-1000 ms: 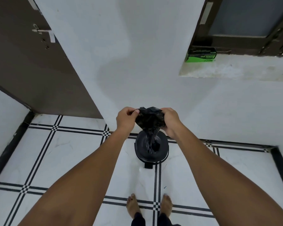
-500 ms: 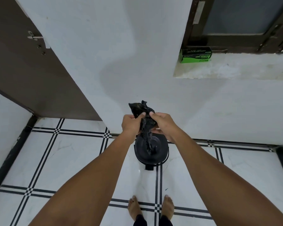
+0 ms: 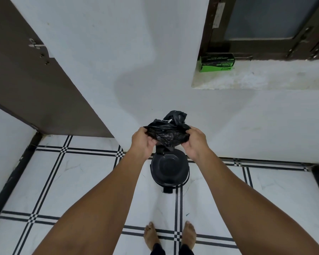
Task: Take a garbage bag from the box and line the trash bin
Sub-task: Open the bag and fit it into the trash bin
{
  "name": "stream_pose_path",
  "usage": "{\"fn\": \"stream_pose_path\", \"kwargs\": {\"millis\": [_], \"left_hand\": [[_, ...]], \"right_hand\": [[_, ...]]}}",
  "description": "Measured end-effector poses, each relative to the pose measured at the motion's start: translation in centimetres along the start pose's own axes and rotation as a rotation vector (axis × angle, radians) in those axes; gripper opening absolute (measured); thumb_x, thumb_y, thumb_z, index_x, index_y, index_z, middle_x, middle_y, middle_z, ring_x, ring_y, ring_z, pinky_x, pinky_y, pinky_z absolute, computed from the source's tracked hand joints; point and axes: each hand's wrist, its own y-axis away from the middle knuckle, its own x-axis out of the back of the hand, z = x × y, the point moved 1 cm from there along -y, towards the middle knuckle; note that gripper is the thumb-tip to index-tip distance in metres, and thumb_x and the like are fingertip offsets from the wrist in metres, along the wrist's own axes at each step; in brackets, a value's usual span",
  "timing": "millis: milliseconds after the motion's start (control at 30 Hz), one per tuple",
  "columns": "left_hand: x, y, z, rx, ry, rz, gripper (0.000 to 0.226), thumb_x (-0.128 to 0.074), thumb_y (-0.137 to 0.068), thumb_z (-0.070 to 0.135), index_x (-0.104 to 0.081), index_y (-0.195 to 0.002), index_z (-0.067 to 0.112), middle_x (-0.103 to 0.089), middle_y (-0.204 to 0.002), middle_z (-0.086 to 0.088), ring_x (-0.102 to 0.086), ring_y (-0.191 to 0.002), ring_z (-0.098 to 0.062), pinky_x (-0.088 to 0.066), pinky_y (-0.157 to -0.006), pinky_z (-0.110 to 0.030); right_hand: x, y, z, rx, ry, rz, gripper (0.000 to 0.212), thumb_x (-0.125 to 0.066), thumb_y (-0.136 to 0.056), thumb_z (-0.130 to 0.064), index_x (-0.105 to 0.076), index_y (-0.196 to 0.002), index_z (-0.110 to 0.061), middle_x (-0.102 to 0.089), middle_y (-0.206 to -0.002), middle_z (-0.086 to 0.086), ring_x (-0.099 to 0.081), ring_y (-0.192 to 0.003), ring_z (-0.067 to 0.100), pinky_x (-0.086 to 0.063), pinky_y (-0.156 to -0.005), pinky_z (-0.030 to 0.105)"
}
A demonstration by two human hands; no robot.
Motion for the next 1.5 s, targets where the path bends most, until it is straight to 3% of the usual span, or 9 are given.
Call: {"fn": "stream_pose_path", "kwargs": {"millis": [200,500,600,800,933,1033,1167,1367,1500], "left_hand": [[-0.2,-0.9,-0.2,-0.08,-0.547,0.074,0.02,-0.042,-0.086,0.01,-0.06,-0.093,0.007,-0.065,-0.091,-0.015,-0.063,-0.078,-0.028,-0.057,-0.069,-0.039],[1.7,-0.9,-0.2,-0.156,-1.108,-0.213,0.031,-0.082,-0.082,0.032,-0.072,-0.097,0.006,-0.071,-0.087,-0.007,-0.07,-0.081,-0.019,-0.062,-0.072,-0.028],[2.6,-1.5,-0.2,-0.214,-1.006,-0.011,0.021,-0.07,-0.093,0.026,-0.071,-0.084,0.007,-0.07,-0.09,-0.013,-0.071,-0.083,-0.028,-0.06,-0.056,-0.027],[2.6,-1.8,0.7,0.006,-0.484,0.25,0.027,-0.044,-0.094,-0.001,-0.067,-0.108,0.001,-0.07,-0.106,-0.021,-0.07,-0.086,-0.03,-0.061,-0.058,-0.036],[1.6,-1.0,0.7,0.06,-0.215,0.172,0.033,-0.036,-0.101,-0.007,-0.063,-0.116,0.004,-0.065,-0.102,-0.019,-0.065,-0.085,-0.031,-0.06,-0.07,-0.044],[1.5,-0.6,0.3,0.062,-0.286,0.113,0.039,-0.032,-0.099,-0.004,-0.065,-0.117,0.007,-0.065,-0.099,-0.017,-0.065,-0.086,-0.03,-0.06,-0.07,-0.041],[2.2,-0.2,-0.6,-0.192,-0.928,-0.058,0.026,-0.051,-0.087,0.013,-0.074,-0.097,0.021,-0.073,-0.091,0.0,-0.067,-0.087,-0.02,-0.055,-0.075,-0.028],[3.1,-0.5,-1.5,-0.323,-1.412,-0.201,0.015,-0.067,-0.077,0.036,-0.076,-0.083,0.026,-0.074,-0.081,0.003,-0.071,-0.082,-0.018,-0.059,-0.077,-0.034],[3.9,-1.2,0.3,-0.255,-0.772,0.305,0.018,-0.048,-0.093,0.016,-0.065,-0.093,0.011,-0.065,-0.091,-0.007,-0.065,-0.091,-0.033,-0.06,-0.078,-0.043]], "right_hand": [[-0.3,-0.2,0.2,0.072,0.34,0.106,0.02,-0.045,-0.1,-0.011,-0.064,-0.097,-0.008,-0.072,-0.102,0.015,-0.066,-0.085,0.027,-0.06,-0.09,0.051],[0.1,-0.5,0.4,0.088,0.501,0.054,0.028,-0.07,-0.074,-0.04,-0.063,-0.082,-0.013,-0.065,-0.08,0.013,-0.061,-0.07,0.024,-0.049,-0.066,0.034],[0.8,-0.9,1.0,0.137,0.555,0.085,0.038,-0.078,-0.063,-0.045,-0.058,-0.077,-0.014,-0.06,-0.077,0.011,-0.06,-0.07,0.024,-0.049,-0.066,0.036],[1.3,0.9,1.3,0.133,0.979,-0.207,0.054,-0.089,-0.067,-0.056,-0.076,-0.085,-0.007,-0.078,-0.081,0.005,-0.075,-0.076,0.022,-0.059,-0.072,0.031],[1.8,0.6,1.3,0.288,1.139,0.132,0.03,-0.071,-0.083,-0.028,-0.051,-0.065,-0.014,-0.054,-0.062,0.0,-0.052,-0.057,0.022,-0.035,-0.054,0.027],[2.6,0.1,1.3,0.229,0.85,0.254,0.023,-0.055,-0.084,-0.01,-0.039,-0.068,-0.014,-0.044,-0.066,0.003,-0.039,-0.058,0.022,-0.031,-0.057,0.031],[2.1,0.1,1.0,0.125,0.487,0.338,0.009,-0.049,-0.093,-0.009,-0.056,-0.096,-0.005,-0.058,-0.084,0.007,-0.052,-0.065,0.019,-0.045,-0.062,0.031],[1.4,0.4,1.0,0.235,0.851,0.184,0.012,-0.053,-0.08,-0.005,-0.054,-0.069,-0.012,-0.054,-0.065,0.004,-0.048,-0.06,0.024,-0.036,-0.055,0.029],[3.1,0.4,0.6,0.207,0.747,0.286,0.017,-0.05,-0.084,-0.005,-0.044,-0.068,-0.011,-0.046,-0.066,0.005,-0.039,-0.06,0.024,-0.03,-0.055,0.03]]}}
